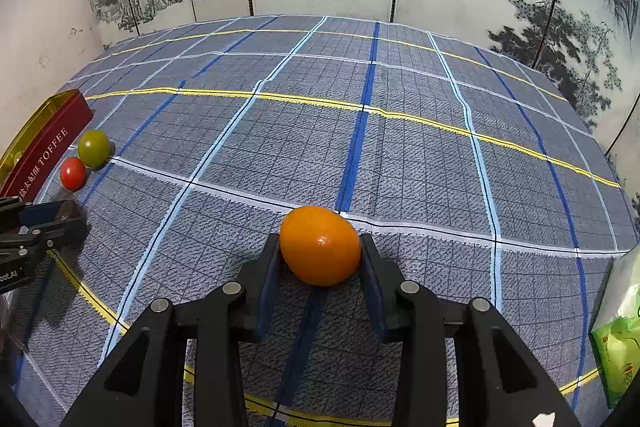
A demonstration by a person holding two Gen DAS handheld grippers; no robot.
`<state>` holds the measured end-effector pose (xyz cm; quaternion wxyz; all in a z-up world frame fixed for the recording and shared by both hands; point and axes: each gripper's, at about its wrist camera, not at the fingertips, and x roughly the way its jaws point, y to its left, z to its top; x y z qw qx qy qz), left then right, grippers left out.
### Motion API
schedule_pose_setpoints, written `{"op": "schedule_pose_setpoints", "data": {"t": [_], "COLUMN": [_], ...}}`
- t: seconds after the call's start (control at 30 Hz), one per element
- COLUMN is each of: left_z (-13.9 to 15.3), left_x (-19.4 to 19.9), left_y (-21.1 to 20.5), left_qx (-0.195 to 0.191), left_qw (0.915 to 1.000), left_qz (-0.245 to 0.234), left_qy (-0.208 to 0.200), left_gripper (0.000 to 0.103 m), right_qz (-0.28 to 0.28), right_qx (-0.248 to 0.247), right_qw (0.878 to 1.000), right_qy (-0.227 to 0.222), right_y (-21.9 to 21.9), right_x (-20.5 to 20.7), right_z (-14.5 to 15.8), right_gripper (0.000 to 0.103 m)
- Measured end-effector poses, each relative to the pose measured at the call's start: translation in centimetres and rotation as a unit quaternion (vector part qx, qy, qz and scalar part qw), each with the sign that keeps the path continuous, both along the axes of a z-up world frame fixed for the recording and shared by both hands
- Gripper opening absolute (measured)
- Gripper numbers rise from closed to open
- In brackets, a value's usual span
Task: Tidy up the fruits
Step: 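Carry the brown fruit over the gold tin and lower it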
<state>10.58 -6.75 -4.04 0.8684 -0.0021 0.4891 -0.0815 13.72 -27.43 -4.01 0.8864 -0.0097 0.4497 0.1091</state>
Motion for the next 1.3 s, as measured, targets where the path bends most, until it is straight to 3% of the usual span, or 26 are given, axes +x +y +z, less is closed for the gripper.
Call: {"op": "schedule_pose_setpoints", "data": {"t": [0.6, 0.93, 1.3], "left_z": [3.8, 6.6, 5.4], "left_x": [-1.9, -2.3, -2.8], "left_y": [3.1, 10.0, 18.3], "left_qx": [-0.017, -0.001, 0.039], "left_qw": [0.9992, 0.9953, 0.9844], "left_qz": [0.016, 0.075, 0.162], "left_qy": [-0.032, -0.061, -0.058], "left_gripper": [0.035, 0.035, 0.035], "right_qz": [0.0, 0.0, 0.0], "right_qx": [0.0, 0.0, 0.0], "right_qw": [1.0, 1.0, 1.0], "right_qy": [0.0, 0.0, 0.0], "right_y": [0.0, 0.0, 0.0], "right_x": [0.0, 0.0, 0.0], "right_z": [0.0, 0.0, 0.0], "right_gripper": [0.036, 0.036, 0.036]}}
